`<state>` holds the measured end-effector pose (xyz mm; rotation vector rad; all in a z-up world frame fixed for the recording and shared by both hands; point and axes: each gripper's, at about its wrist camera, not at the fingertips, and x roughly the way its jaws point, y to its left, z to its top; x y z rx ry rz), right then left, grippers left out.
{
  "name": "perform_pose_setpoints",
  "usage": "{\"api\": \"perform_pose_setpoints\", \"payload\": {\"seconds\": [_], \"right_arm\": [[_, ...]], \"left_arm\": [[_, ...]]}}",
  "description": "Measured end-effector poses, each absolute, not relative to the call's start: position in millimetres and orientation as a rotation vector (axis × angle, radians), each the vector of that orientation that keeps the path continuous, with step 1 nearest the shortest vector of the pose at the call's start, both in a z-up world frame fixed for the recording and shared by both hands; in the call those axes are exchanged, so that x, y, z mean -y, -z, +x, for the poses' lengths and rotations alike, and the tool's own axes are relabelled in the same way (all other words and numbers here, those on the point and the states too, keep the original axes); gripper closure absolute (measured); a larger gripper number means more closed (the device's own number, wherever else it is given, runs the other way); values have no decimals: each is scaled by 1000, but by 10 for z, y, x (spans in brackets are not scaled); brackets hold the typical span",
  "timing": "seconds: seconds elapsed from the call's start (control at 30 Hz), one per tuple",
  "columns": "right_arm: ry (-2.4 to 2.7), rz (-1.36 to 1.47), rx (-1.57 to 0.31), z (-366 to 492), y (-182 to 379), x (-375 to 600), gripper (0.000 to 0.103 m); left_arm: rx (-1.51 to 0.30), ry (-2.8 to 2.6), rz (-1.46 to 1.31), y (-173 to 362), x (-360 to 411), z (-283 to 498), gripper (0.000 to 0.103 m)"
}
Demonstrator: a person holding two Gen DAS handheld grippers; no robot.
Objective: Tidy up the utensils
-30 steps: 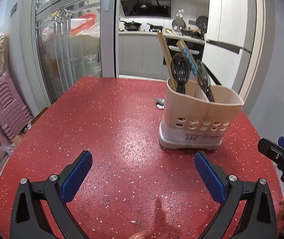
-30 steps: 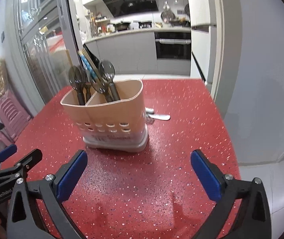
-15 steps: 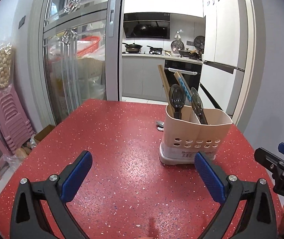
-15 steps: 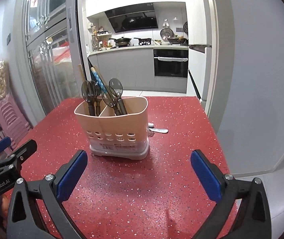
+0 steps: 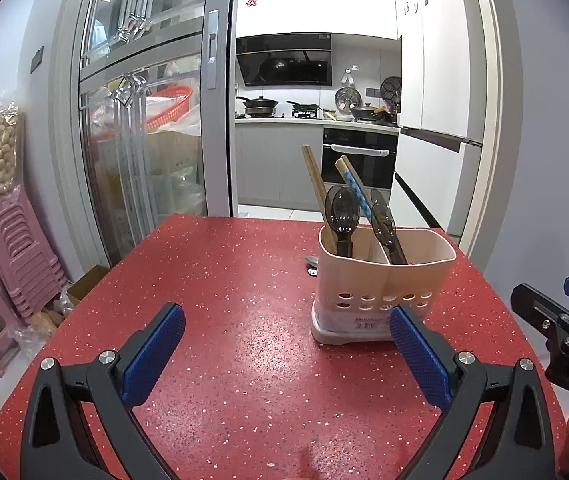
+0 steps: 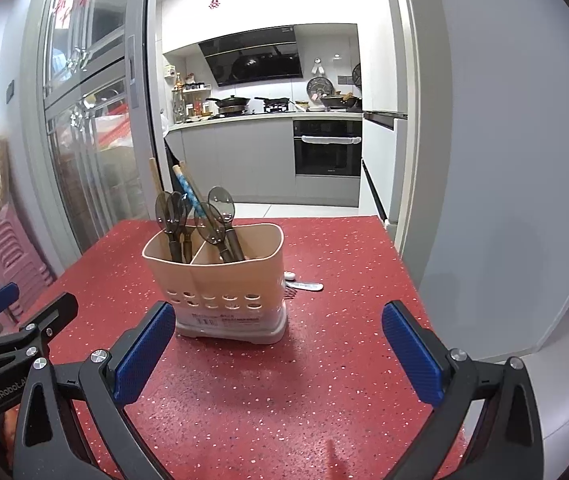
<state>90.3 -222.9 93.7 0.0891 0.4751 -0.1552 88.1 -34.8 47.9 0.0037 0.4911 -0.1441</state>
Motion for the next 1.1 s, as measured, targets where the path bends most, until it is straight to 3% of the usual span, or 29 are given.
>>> {"api": "perform_pose_setpoints", "payload": {"seconds": [1.1], "right_arm": [[147, 76, -467, 947, -869, 2180, 0]], "left_arm": [[-503, 135, -18, -424, 284, 972, 0]]}}
